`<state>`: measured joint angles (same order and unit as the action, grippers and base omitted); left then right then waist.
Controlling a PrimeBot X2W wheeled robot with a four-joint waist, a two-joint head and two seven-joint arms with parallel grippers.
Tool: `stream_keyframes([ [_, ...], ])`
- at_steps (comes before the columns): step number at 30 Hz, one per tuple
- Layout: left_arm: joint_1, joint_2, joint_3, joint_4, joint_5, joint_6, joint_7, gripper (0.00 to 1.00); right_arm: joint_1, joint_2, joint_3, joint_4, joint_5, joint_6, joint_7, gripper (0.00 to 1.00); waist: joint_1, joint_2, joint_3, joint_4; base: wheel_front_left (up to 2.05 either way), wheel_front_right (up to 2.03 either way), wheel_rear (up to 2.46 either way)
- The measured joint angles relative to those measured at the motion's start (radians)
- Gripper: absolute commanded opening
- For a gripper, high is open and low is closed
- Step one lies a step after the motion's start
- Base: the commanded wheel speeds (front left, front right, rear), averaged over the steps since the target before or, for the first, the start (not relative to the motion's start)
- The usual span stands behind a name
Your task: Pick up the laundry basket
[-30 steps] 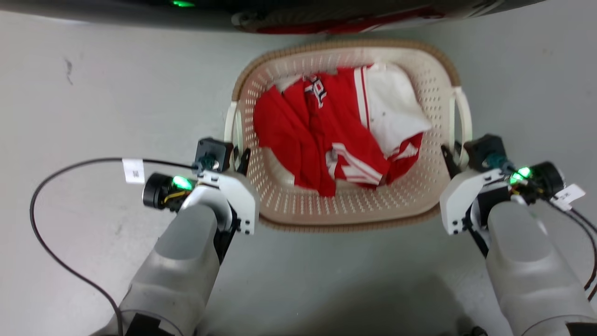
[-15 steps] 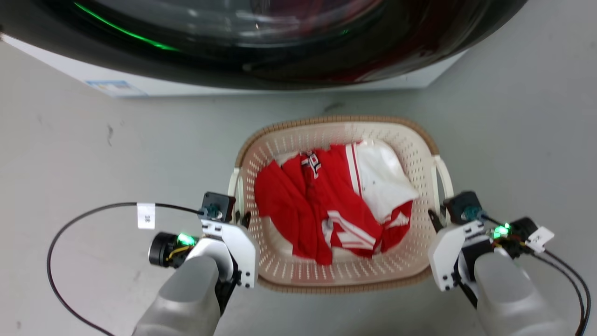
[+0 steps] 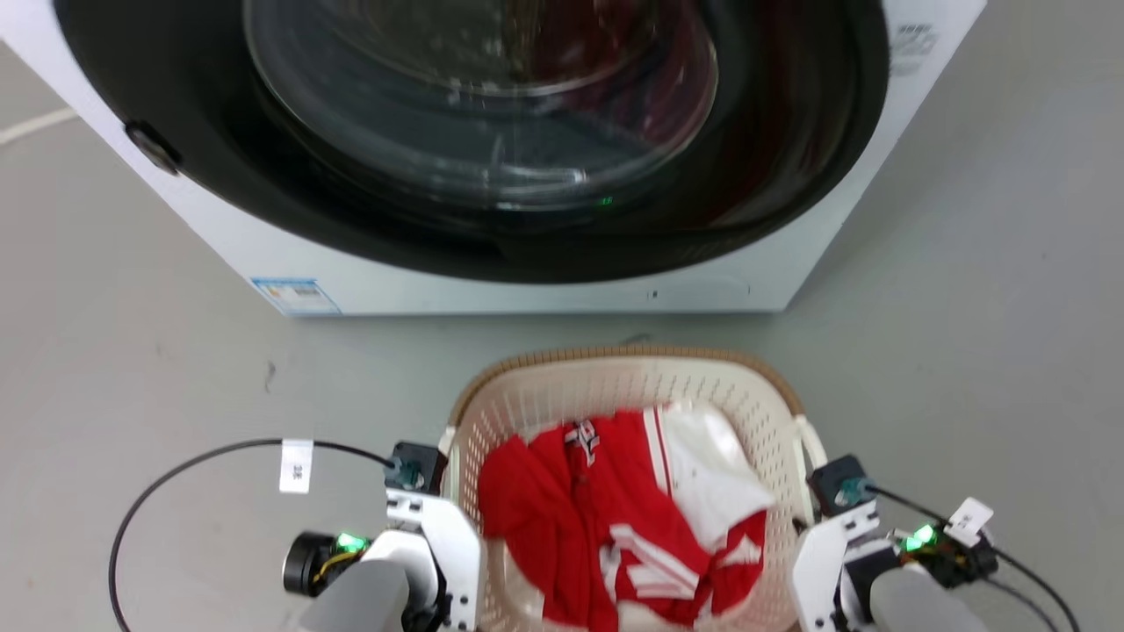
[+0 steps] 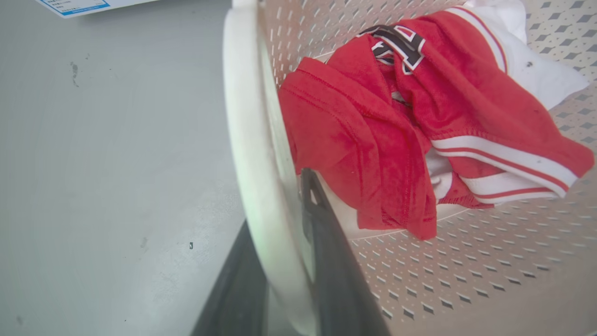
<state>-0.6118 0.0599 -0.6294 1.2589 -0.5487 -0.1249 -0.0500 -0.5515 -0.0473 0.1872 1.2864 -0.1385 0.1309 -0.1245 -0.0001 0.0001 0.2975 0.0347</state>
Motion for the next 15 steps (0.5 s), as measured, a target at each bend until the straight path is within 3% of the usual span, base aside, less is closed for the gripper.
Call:
stream_keyframes([
  [15, 0.080, 0.062, -0.106, -0.052, -0.146, 0.000, 0.165, 0.00, 0.074, -0.001, 0.289, -0.029, 0.310, 0.000, 0.163, 0.00, -0.0002, 0.0000, -0.237, 0.002, 0.00, 0.00, 0.00],
])
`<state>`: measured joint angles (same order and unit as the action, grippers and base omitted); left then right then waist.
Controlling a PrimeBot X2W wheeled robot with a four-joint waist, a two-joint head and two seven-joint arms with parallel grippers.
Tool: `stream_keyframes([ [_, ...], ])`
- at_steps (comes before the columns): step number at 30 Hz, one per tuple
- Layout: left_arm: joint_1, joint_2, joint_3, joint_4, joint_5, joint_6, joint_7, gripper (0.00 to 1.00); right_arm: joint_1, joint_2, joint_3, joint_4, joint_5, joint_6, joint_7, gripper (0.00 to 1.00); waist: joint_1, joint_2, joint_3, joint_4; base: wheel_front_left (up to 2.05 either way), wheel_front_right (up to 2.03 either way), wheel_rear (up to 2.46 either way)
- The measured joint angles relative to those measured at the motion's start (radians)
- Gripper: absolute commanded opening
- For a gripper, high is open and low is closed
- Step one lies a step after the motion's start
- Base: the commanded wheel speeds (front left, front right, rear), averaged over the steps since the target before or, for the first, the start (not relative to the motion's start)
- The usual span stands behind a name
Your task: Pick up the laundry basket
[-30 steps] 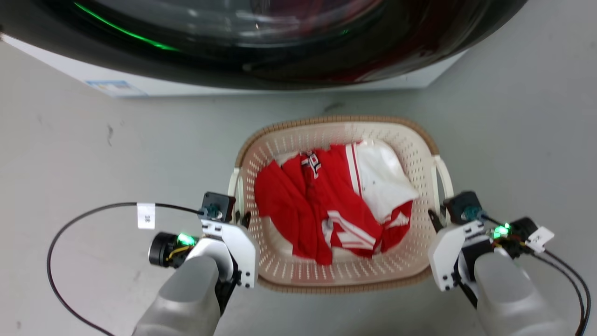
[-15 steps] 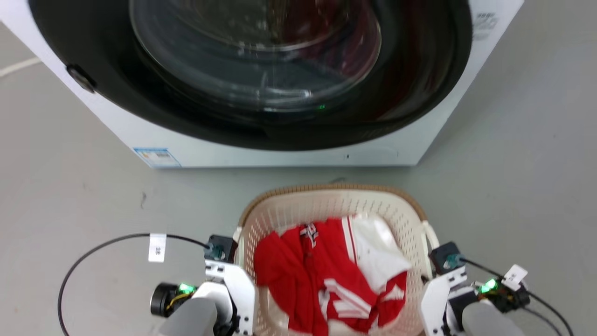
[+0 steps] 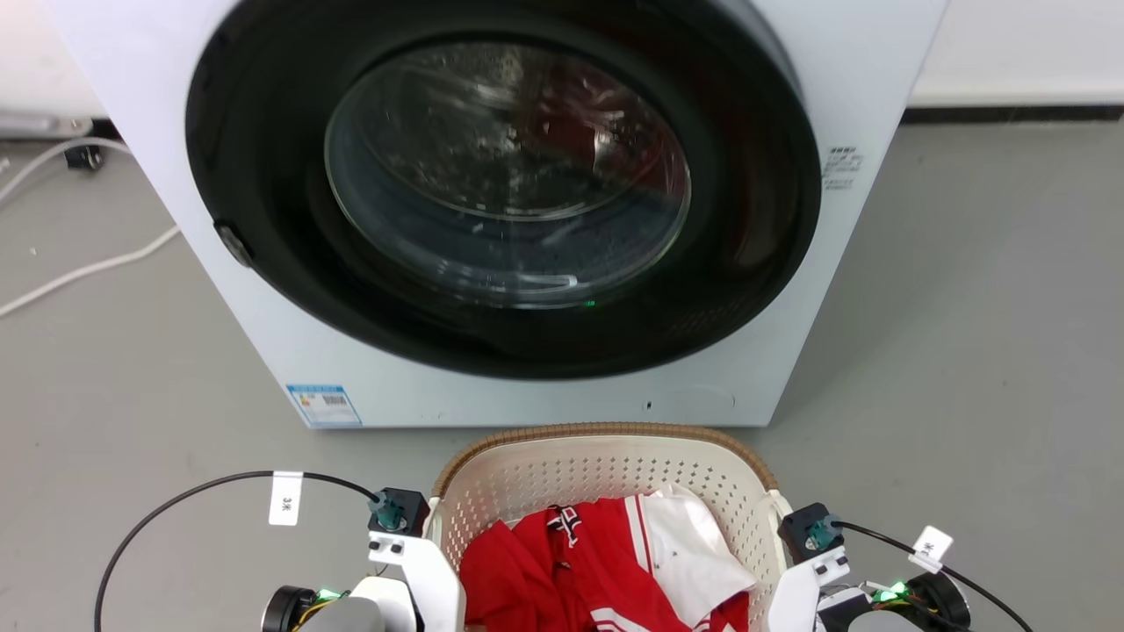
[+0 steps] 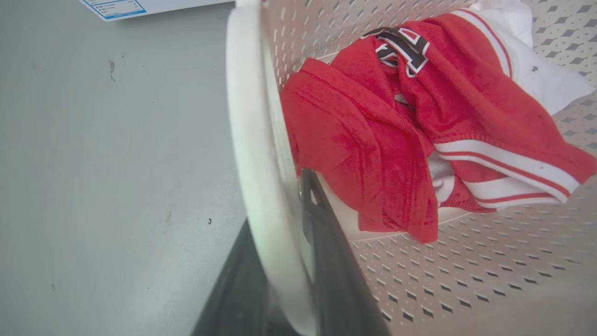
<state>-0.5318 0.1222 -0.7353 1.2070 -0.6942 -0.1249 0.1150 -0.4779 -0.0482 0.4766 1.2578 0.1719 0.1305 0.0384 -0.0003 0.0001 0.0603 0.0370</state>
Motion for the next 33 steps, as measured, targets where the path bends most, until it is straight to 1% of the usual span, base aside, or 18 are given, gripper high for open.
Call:
stream_keyframes([
  [4, 0.000, 0.025, -0.028, -0.025, -0.040, 0.000, 0.043, 0.00, 0.001, 0.000, 0.051, -0.013, 0.061, -0.001, 0.031, 0.00, -0.0001, 0.0000, -0.039, -0.003, 0.00, 0.00, 0.00],
  [8, -0.007, 0.044, -0.060, -0.045, -0.070, 0.000, 0.085, 0.00, -0.005, 0.000, 0.092, -0.016, 0.115, -0.001, 0.063, 0.00, 0.0000, 0.0000, -0.054, -0.005, 0.00, 0.00, 0.00],
  [12, -0.032, 0.066, -0.087, -0.058, -0.098, -0.002, 0.107, 0.00, -0.022, 0.002, 0.129, -0.019, 0.161, -0.001, 0.089, 0.00, 0.0001, 0.0000, -0.062, -0.009, 0.00, 0.00, 0.00],
  [19, -0.043, 0.084, -0.135, -0.063, -0.143, -0.003, 0.144, 0.00, -0.028, 0.002, 0.194, -0.025, 0.236, -0.002, 0.139, 0.00, 0.0002, 0.0000, -0.080, -0.018, 0.00, 0.00, 0.00],
  [33, -0.026, 0.089, -0.200, -0.052, -0.224, -0.002, 0.141, 0.00, -0.034, 0.000, 0.276, -0.001, 0.305, -0.002, 0.121, 0.00, 0.0003, 0.0000, -0.117, -0.022, 0.00, 0.00, 0.00],
])
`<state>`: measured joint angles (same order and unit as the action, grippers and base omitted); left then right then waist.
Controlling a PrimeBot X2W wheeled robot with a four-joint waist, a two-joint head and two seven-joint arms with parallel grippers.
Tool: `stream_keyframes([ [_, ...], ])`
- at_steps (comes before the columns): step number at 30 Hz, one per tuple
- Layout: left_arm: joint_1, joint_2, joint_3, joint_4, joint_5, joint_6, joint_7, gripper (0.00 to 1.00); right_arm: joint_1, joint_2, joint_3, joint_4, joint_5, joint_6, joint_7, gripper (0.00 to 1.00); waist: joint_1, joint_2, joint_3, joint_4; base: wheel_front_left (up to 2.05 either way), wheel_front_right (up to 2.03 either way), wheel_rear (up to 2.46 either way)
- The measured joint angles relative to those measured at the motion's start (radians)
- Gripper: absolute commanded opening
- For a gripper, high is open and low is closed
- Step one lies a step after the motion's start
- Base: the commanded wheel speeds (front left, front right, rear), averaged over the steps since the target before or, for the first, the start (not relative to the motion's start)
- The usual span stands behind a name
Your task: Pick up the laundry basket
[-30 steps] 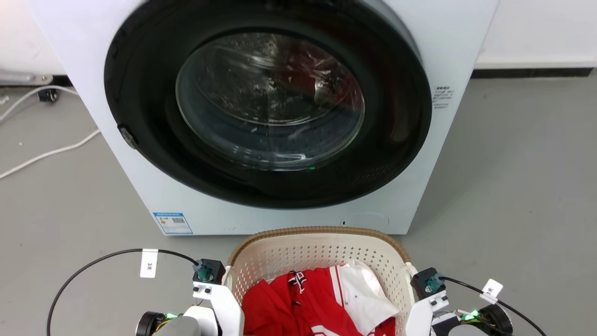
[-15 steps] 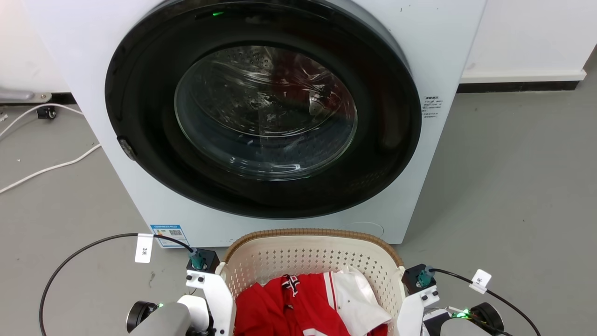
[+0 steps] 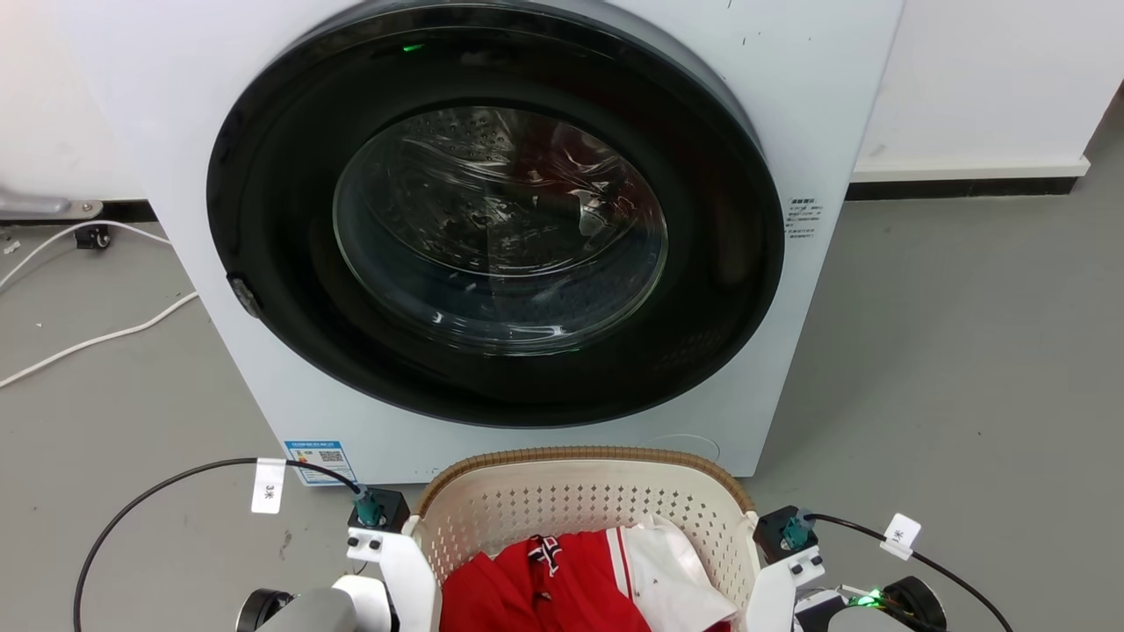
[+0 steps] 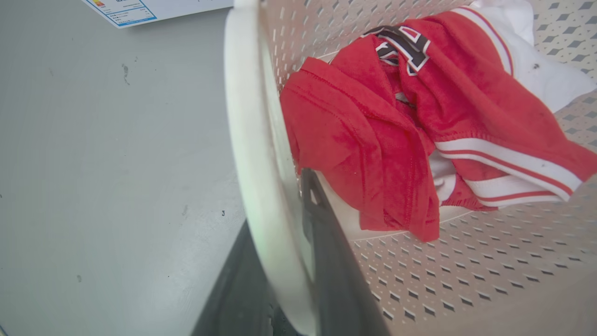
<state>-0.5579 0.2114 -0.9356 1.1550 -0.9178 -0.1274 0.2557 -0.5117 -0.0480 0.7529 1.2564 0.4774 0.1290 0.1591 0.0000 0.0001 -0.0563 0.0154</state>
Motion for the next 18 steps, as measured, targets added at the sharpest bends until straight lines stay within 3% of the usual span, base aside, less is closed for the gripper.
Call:
stream_keyframes([
  [18, 0.005, 0.004, -0.064, 0.018, -0.064, 0.000, -0.025, 0.00, 0.003, 0.001, 0.063, 0.015, 0.060, 0.000, -0.009, 0.00, 0.0000, 0.0000, -0.022, -0.015, 0.00, 0.00, 0.00],
])
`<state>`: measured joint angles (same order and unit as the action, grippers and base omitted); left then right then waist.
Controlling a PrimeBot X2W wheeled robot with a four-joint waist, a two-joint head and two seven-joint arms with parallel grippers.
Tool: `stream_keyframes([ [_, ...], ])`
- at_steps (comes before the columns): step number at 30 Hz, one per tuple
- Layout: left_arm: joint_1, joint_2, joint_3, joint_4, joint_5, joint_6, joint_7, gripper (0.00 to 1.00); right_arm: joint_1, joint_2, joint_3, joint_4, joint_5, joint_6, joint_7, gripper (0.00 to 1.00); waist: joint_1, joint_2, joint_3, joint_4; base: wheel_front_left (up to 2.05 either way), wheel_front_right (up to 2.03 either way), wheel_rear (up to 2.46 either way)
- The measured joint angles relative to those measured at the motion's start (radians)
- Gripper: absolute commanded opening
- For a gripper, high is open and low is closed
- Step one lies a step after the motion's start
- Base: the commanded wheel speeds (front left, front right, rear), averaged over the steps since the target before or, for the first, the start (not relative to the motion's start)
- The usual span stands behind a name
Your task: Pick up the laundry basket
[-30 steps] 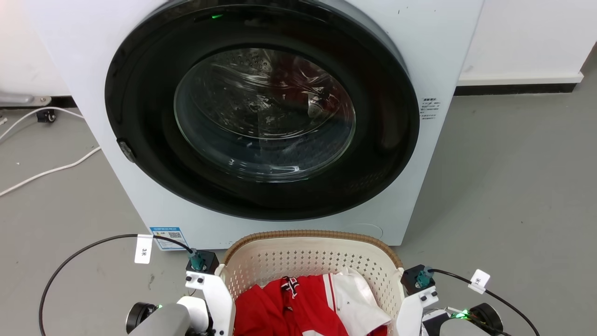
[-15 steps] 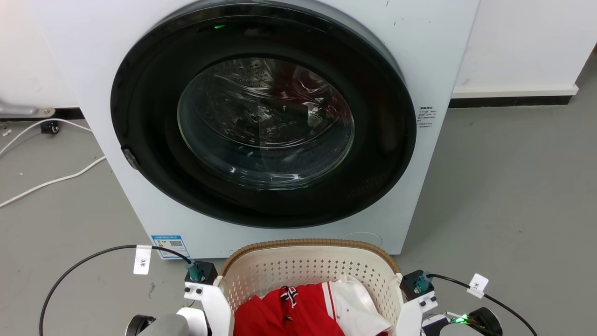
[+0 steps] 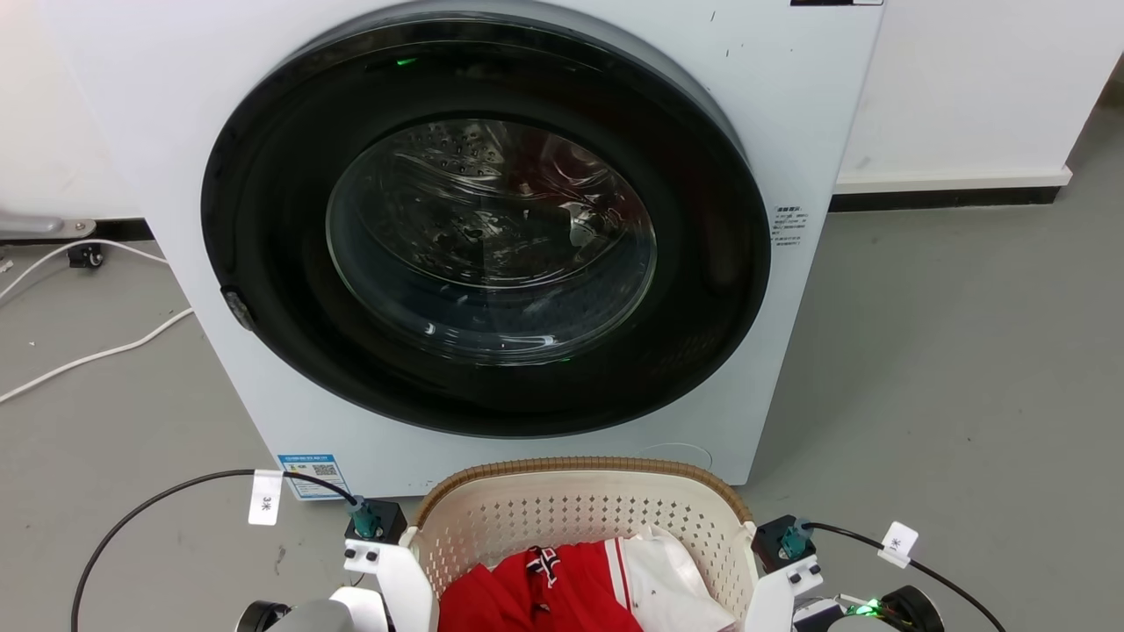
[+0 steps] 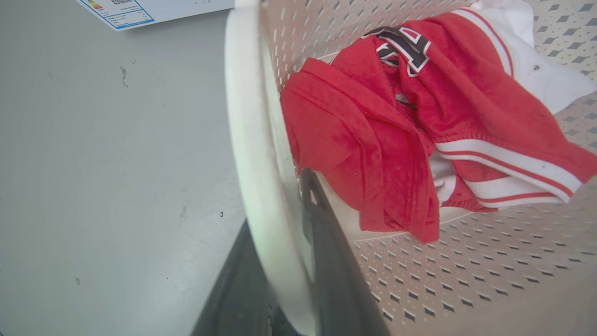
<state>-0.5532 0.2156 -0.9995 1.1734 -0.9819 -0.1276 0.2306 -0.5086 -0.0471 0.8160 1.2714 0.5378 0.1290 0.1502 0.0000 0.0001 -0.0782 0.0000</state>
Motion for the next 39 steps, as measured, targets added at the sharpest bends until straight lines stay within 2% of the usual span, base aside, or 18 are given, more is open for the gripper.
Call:
stream_keyframes([
  [39, -0.010, 0.004, -0.102, 0.019, -0.108, 0.000, -0.024, 0.00, -0.003, 0.000, 0.063, 0.014, 0.070, 0.000, -0.012, 0.00, 0.0000, 0.0000, 0.011, -0.013, 0.00, 0.00, 0.00],
])
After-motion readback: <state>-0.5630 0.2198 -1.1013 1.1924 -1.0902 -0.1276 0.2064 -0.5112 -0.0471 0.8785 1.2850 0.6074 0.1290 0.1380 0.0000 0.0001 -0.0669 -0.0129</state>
